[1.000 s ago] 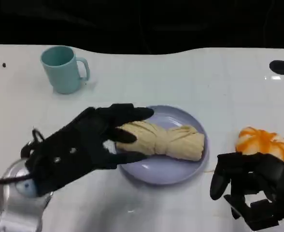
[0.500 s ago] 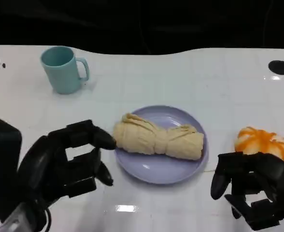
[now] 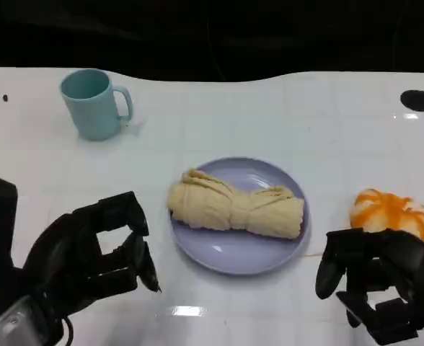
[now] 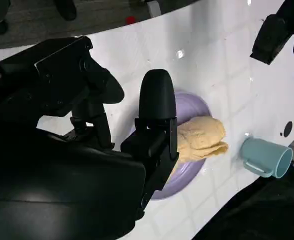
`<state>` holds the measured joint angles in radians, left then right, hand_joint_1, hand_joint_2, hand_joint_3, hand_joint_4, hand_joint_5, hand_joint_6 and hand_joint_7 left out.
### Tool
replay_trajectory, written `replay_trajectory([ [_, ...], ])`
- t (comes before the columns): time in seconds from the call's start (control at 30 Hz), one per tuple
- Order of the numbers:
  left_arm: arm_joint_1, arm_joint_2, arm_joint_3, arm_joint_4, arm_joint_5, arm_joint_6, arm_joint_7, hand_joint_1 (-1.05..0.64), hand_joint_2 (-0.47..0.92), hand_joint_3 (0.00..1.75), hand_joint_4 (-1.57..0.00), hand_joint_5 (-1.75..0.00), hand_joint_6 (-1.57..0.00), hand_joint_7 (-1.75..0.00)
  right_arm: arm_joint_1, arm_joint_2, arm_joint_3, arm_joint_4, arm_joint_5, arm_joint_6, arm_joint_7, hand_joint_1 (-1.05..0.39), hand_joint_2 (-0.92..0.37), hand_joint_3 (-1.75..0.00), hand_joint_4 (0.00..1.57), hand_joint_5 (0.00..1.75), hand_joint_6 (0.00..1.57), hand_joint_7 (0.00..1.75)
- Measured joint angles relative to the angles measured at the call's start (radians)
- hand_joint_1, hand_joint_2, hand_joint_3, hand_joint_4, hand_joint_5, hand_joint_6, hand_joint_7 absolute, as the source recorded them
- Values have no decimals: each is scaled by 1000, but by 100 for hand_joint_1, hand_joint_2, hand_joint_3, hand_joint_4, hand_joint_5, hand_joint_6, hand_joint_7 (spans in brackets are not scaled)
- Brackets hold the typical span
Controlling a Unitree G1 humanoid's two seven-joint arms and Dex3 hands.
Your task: Grasp the towel on the left side of the plate with the left hand and place it into the plate.
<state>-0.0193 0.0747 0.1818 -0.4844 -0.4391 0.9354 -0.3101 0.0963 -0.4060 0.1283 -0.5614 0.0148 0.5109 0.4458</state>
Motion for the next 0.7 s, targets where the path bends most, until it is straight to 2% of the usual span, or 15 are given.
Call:
replay_trajectory([
  [0.7,-3,13,-18,8,-34,26,52,-9,47,150,-88,-175,-76,-171,0,1,0,3,-1,-8,-6,4,-58,-108,70,168,69,143],
])
